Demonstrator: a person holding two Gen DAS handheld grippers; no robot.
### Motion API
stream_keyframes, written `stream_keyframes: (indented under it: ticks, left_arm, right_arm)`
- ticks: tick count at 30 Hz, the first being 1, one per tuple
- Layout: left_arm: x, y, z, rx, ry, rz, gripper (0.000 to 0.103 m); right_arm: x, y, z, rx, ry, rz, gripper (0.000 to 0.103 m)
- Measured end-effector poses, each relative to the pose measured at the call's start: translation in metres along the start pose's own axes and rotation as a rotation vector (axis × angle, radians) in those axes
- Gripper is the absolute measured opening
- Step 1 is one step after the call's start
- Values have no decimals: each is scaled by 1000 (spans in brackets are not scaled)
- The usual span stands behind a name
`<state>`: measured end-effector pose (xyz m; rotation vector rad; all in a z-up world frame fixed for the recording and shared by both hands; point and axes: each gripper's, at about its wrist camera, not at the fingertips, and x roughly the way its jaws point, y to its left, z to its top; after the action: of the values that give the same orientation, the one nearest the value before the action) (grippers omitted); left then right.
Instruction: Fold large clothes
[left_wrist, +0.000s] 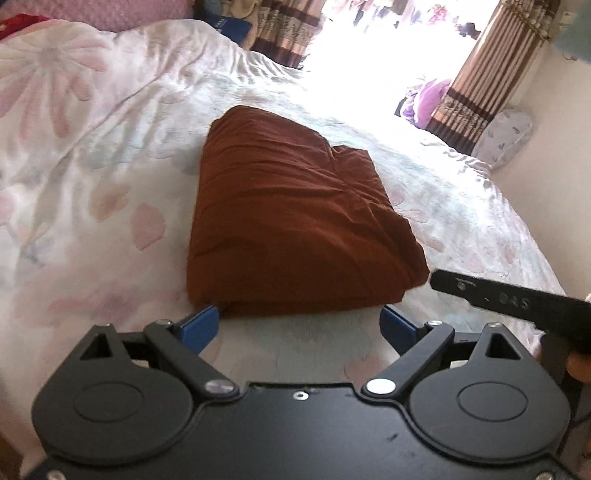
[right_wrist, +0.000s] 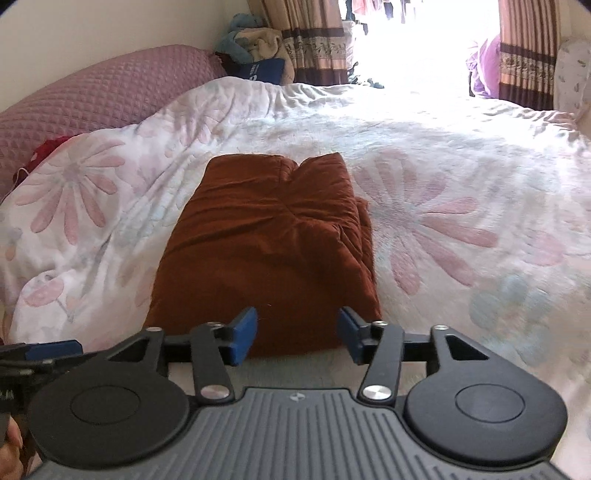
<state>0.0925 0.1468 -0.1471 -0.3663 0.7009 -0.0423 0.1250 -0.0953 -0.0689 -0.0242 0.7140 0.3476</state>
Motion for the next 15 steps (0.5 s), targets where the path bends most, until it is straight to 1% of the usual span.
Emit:
stream_keyframes:
  ticks: [3, 4, 7, 10, 13, 15]
  left_arm:
    - [-22, -6, -7, 9, -6, 22, 96]
    - [-29, -9, -9, 17, -6, 29, 96]
    - [-44, -17, -15, 53, 4, 51, 96]
    - [-57, -25, -21, 67, 20, 58, 97]
    - [-68, -27, -25, 44, 33, 44, 97]
    - [-76, -31, -28, 42, 34, 51, 97]
  right_arm:
    - [-27, 2, -11, -22, 3, -18, 69]
    - [-35, 2, -14, -28, 3, -25, 72]
    - [-56, 2, -22, -22, 3, -53, 74]
    - [-69, 2, -27, -12, 15, -69, 74]
    - [-78, 3, -30, -13, 21, -81, 74]
    - [-82, 6, -32, -22, 24, -90, 74]
